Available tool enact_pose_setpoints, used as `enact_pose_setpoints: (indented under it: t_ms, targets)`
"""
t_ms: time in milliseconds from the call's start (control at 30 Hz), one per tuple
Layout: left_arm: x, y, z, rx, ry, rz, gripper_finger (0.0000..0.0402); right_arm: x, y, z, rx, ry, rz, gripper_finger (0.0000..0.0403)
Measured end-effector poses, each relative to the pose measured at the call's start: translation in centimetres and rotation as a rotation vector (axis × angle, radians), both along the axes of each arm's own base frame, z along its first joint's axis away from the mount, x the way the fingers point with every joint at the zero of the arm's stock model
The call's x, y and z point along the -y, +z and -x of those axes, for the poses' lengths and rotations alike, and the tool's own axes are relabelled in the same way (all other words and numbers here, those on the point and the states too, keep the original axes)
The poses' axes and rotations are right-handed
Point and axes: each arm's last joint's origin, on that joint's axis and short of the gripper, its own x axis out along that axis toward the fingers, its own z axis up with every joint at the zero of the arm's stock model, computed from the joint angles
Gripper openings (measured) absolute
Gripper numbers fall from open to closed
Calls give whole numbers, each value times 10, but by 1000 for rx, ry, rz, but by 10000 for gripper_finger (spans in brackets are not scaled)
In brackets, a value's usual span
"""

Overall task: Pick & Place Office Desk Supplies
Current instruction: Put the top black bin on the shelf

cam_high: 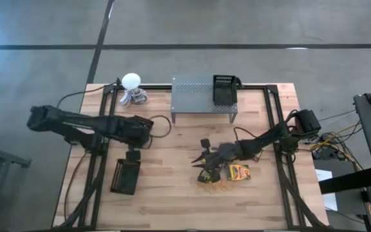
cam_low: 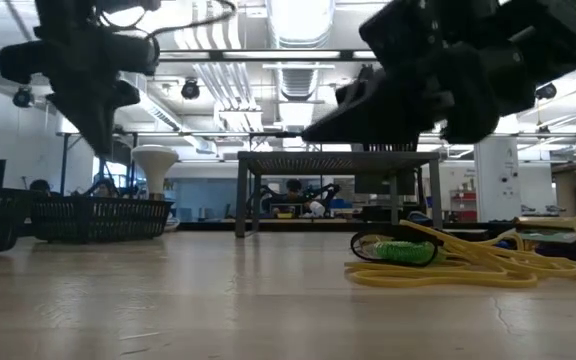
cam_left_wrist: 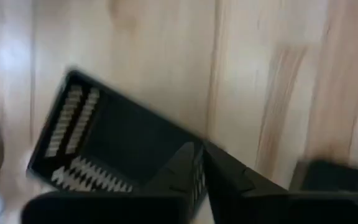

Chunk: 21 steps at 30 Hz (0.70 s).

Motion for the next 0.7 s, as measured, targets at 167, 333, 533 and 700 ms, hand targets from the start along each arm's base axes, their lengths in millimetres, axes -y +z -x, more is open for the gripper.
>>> enact_pose_setpoints:
  t_ms: [167,333,533,700]
  targets:
    - [-4,-7,-15,-236,152,-14,114,0,-4,2,-17,-14,-34,59]
    - [-5,-33,-21,-404,159,24,181,0,-3,3,-18,-10,-40,59]
    - [-7,-62,-26,-535,78,-16,217,-3,-5,5,-25,3,-40,58]
    - [-8,-79,-34,-524,7,-74,190,-2,-7,6,-34,1,-41,59]
